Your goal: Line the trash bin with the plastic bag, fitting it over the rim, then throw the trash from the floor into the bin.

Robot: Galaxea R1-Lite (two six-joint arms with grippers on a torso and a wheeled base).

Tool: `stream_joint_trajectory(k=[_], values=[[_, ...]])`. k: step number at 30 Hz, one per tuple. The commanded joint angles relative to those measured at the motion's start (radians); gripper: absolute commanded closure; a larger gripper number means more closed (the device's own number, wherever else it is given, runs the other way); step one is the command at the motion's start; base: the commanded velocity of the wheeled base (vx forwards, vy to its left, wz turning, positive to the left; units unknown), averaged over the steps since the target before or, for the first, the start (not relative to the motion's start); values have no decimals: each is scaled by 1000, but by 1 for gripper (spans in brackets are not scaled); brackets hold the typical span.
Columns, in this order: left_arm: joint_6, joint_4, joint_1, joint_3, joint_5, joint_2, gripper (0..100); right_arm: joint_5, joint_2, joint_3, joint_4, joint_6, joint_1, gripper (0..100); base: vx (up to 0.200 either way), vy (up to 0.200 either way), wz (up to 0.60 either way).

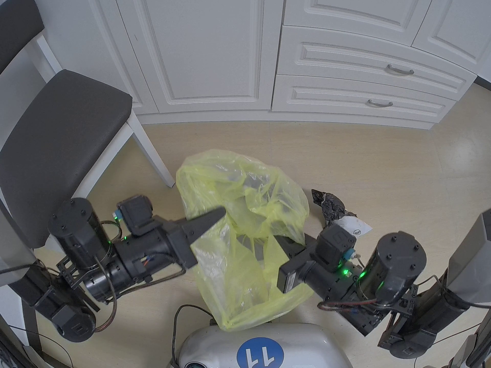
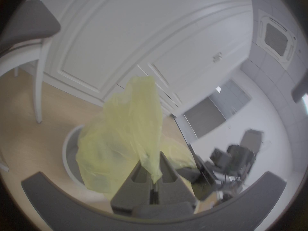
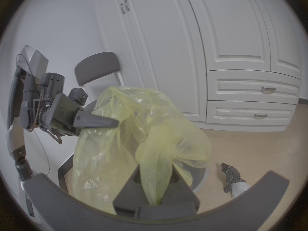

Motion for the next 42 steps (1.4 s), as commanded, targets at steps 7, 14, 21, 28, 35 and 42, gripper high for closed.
stream_joint_trajectory(k=[7,14,21,28,35,42], values=[[-127,-1,-39,-248,220,185,100,90,104,-166,-19,116,-165,100,0,0,0],[-150,-1,-36,-252,220,206,100,111,130,-173,-19,147,-176,100,0,0,0],[-148,-1,-10,-246,222,208,100,117,163,-178,-19,154,-174,100,0,0,0],[-137,0,1,-231,222,192,100,137,173,-184,-19,217,-154,100,0,0,0],[-142,0,9,-231,217,217,100,145,195,-192,-19,219,-174,100,0,0,0],[-185,-1,17,-301,219,363,100,189,339,-328,-19,277,-312,100,0,0,0]])
